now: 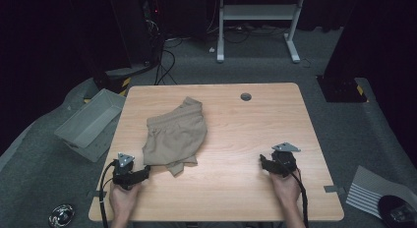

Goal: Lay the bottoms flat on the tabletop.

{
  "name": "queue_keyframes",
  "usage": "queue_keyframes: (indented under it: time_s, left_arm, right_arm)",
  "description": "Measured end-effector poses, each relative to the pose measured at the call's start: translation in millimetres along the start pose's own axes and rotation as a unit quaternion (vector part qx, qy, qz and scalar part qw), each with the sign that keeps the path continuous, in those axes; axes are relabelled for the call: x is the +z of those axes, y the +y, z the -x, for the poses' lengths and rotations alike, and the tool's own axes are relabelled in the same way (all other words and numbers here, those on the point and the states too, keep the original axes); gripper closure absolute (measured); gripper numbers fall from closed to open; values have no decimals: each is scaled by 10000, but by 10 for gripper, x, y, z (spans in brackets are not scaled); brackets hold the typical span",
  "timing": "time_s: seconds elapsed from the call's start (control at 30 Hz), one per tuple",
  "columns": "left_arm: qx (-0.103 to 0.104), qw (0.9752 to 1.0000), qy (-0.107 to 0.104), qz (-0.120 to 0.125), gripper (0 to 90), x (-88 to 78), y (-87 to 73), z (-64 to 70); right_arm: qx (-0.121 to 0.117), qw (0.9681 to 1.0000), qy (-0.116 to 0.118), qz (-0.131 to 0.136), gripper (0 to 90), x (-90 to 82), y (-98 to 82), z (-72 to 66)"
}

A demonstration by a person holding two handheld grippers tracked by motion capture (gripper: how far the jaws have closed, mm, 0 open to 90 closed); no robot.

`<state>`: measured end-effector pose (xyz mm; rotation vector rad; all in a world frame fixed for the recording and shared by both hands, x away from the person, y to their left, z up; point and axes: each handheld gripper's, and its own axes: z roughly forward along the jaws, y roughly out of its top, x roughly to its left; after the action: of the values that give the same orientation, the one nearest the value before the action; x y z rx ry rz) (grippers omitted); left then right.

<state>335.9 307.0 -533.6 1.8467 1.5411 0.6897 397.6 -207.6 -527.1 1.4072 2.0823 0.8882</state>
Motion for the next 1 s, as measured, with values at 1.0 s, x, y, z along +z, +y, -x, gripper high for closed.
queue_keyframes:
  time_s: [1.0]
  left_arm:
    - [-61, 9985, -526, 100, 164, -40, 23, -15]
  right_arm:
    - [-100, 9999, 92, 7, 332, 0, 0, -6]
